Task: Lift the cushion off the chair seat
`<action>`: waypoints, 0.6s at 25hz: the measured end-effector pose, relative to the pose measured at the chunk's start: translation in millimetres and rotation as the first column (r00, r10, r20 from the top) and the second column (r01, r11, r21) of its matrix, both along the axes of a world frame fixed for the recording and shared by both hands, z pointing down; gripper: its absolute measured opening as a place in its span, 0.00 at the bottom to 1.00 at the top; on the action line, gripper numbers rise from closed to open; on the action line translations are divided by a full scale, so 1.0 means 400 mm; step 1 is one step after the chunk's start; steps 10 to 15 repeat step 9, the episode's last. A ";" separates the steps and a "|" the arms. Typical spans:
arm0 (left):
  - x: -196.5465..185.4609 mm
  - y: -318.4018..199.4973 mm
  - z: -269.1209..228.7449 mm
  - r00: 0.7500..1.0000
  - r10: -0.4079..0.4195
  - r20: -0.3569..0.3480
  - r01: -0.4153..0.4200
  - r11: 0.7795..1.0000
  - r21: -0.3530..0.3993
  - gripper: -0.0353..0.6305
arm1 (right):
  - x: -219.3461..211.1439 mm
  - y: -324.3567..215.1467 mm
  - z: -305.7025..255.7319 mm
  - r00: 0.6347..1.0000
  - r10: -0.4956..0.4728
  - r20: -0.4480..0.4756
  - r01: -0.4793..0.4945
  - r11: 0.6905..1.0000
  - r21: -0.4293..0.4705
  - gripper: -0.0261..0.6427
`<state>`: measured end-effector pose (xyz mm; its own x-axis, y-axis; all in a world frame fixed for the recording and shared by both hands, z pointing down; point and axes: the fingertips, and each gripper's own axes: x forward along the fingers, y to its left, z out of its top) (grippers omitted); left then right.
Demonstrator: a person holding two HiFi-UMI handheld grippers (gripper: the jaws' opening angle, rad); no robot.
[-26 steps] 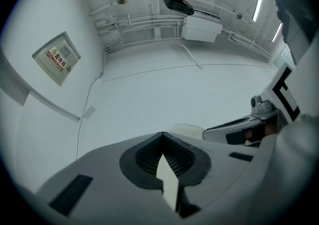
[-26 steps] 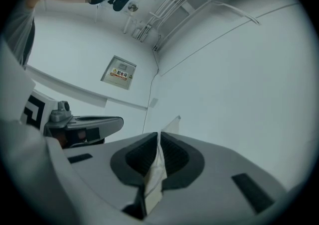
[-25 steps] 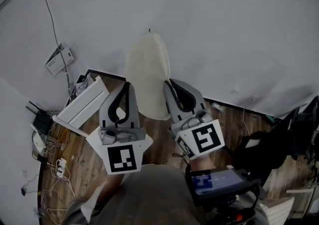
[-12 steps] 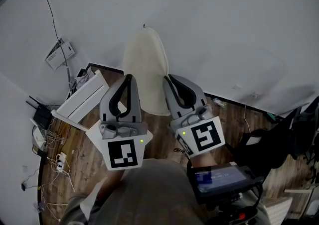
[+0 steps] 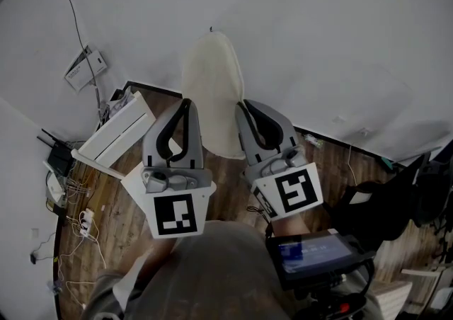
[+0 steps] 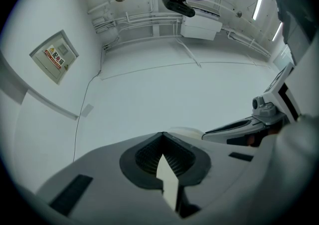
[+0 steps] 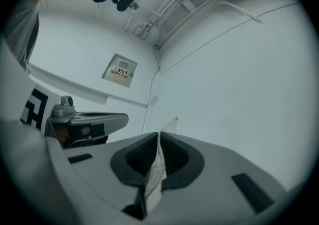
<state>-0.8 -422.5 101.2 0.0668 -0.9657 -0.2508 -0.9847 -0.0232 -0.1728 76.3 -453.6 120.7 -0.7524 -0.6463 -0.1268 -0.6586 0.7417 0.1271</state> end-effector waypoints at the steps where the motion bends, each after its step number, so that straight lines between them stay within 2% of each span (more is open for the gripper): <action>1: 0.001 -0.001 0.002 1.000 0.001 0.001 -0.001 1.000 -0.002 0.06 | 0.001 -0.001 0.001 1.000 0.001 0.000 -0.001 1.000 -0.001 0.07; 15: 0.019 -0.014 0.000 1.000 0.007 0.004 -0.007 1.000 0.006 0.06 | 0.018 -0.011 0.004 1.000 0.005 0.001 -0.005 1.000 -0.001 0.07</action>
